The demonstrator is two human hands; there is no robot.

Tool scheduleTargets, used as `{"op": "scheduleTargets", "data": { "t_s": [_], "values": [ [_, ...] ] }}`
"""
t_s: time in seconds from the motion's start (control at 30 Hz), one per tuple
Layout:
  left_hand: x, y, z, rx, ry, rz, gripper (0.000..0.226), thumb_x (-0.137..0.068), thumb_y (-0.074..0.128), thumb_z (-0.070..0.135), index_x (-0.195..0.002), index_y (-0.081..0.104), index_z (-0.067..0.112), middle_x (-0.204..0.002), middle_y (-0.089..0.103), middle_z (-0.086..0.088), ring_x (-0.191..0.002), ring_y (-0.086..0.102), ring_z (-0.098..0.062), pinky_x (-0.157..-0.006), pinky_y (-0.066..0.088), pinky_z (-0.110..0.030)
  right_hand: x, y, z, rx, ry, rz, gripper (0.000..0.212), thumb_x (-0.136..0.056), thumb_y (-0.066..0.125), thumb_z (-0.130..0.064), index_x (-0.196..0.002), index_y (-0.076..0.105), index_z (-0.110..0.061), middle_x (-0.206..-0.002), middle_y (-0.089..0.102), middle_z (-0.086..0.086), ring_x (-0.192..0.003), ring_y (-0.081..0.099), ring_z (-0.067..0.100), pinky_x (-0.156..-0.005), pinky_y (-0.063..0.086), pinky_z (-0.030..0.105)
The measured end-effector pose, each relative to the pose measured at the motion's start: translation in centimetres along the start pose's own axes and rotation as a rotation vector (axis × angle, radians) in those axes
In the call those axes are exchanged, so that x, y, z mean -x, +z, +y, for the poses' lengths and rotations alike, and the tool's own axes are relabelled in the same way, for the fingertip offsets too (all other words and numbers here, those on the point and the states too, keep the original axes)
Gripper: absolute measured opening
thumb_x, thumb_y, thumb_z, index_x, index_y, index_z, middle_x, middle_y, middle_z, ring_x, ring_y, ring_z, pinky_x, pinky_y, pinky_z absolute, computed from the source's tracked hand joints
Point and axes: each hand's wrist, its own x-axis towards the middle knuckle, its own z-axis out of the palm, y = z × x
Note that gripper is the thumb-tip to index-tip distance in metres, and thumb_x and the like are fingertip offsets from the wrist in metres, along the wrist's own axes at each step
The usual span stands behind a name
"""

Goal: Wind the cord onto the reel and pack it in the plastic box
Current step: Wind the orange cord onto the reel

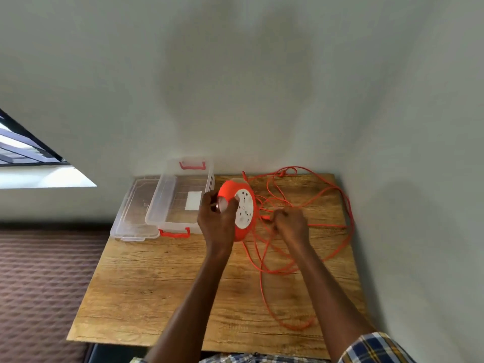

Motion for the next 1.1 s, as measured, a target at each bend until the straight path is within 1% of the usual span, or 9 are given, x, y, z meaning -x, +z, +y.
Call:
{"op": "scheduleTargets", "data": {
  "t_s": [0.13, 0.23, 0.37, 0.53, 0.67, 0.77, 0.87, 0.97, 1.1],
  "values": [
    [-3.5, -2.1, 4.0, 0.346, -0.118, 0.051, 0.032, -0.082, 0.085, 0.021, -0.104, 0.071, 0.002, -0.095, 0.071, -0.008, -0.087, 0.067, -0.021, -0.078, 0.054, -0.04, 0.8, -2.3, -6.2, -0.154, -0.334, 0.198, 0.018, -0.097, 0.063, -0.029, -0.108, 0.074, -0.02, -0.098, 0.075, -0.005, -0.09, 0.068, 0.01, -0.077, 0.05, 0.027],
    [-6.0, -4.1, 6.5, 0.71, -0.374, -0.074, 0.031, -0.09, 0.073, 0.017, -0.115, 0.072, -0.001, -0.117, 0.077, -0.02, -0.107, 0.074, -0.038, -0.095, 0.059, -0.054, 2.8, -2.9, -11.1, -0.401, -0.423, 0.025, 0.026, -0.098, 0.067, -0.029, -0.123, 0.069, -0.023, -0.093, 0.074, -0.014, -0.087, 0.068, -0.004, -0.074, 0.051, 0.014],
    [-8.1, -7.0, 8.7, 0.855, -0.53, -0.416, 0.043, -0.095, 0.064, 0.026, -0.13, 0.071, 0.003, -0.131, 0.073, -0.023, -0.115, 0.074, -0.038, -0.099, 0.06, -0.049, 5.8, -3.2, -15.9, -0.726, -0.262, -0.325, 0.055, -0.079, 0.076, -0.06, -0.125, 0.067, -0.031, -0.092, 0.078, -0.003, -0.08, 0.077, 0.02, -0.06, 0.057, 0.03],
    [-10.2, -9.8, 9.5, 0.949, -0.506, -0.643, 0.051, -0.096, 0.063, 0.036, -0.134, 0.072, 0.004, -0.142, 0.066, -0.024, -0.123, 0.07, -0.041, -0.097, 0.061, -0.05, 7.1, -3.3, -17.7, -0.937, -0.273, -0.479, 0.068, -0.078, 0.086, -0.024, -0.138, 0.057, -0.034, -0.105, 0.077, 0.012, -0.089, 0.076, 0.026, -0.065, 0.059, 0.033],
    [-11.4, -10.4, 9.2, 1.184, -0.455, -0.669, 0.071, -0.102, 0.058, 0.049, -0.156, 0.05, 0.003, -0.161, 0.047, -0.024, -0.149, 0.047, -0.041, -0.127, 0.029, -0.056, 7.9, -1.4, -18.6, -1.187, -0.188, -0.482, 0.075, -0.082, 0.079, -0.01, -0.147, 0.045, -0.024, -0.123, 0.072, 0.018, -0.105, 0.072, 0.036, -0.073, 0.061, 0.041],
    [-11.0, -9.2, 10.0, 1.122, -0.288, -0.763, 0.073, -0.096, 0.067, 0.053, -0.15, 0.058, 0.006, -0.157, 0.052, -0.024, -0.145, 0.052, -0.039, -0.12, 0.043, -0.054, 8.6, 0.9, -18.7, -1.354, -0.15, -0.602, 0.068, -0.084, 0.074, -0.002, -0.145, 0.047, -0.012, -0.132, 0.066, 0.02, -0.115, 0.068, 0.041, -0.081, 0.06, 0.045],
    [-10.3, -8.1, 10.9, 1.005, -0.222, -0.76, 0.08, -0.075, 0.091, 0.052, -0.139, 0.069, 0.009, -0.146, 0.063, -0.025, -0.134, 0.062, -0.041, -0.108, 0.056, -0.053, 8.7, 1.2, -18.8, -1.208, -0.092, -0.684, 0.059, -0.087, 0.076, -0.01, -0.141, 0.052, -0.01, -0.129, 0.068, 0.021, -0.114, 0.068, 0.04, -0.081, 0.061, 0.042],
    [-10.5, -7.8, 10.6, 1.044, -0.249, -0.707, 0.072, -0.073, 0.092, 0.048, -0.132, 0.075, 0.011, -0.139, 0.069, -0.023, -0.122, 0.07, -0.039, -0.096, 0.062, -0.051, 8.7, -0.4, -18.8, -0.646, -0.093, -0.628, 0.049, -0.089, 0.074, -0.042, -0.129, 0.057, -0.019, -0.103, 0.077, 0.019, -0.091, 0.077, 0.036, -0.069, 0.063, 0.036],
    [-11.1, -8.0, 9.9, 1.077, -0.254, -0.721, 0.063, -0.082, 0.082, 0.042, -0.136, 0.072, 0.012, -0.144, 0.066, -0.021, -0.131, 0.064, -0.041, -0.104, 0.055, -0.061, 7.9, -2.0, -17.5, -0.05, -0.3, -0.079, 0.044, -0.091, 0.06, -0.066, -0.103, 0.071, -0.026, -0.063, 0.073, -0.002, -0.059, 0.073, 0.014, -0.058, 0.054, 0.026]
  ]
}}
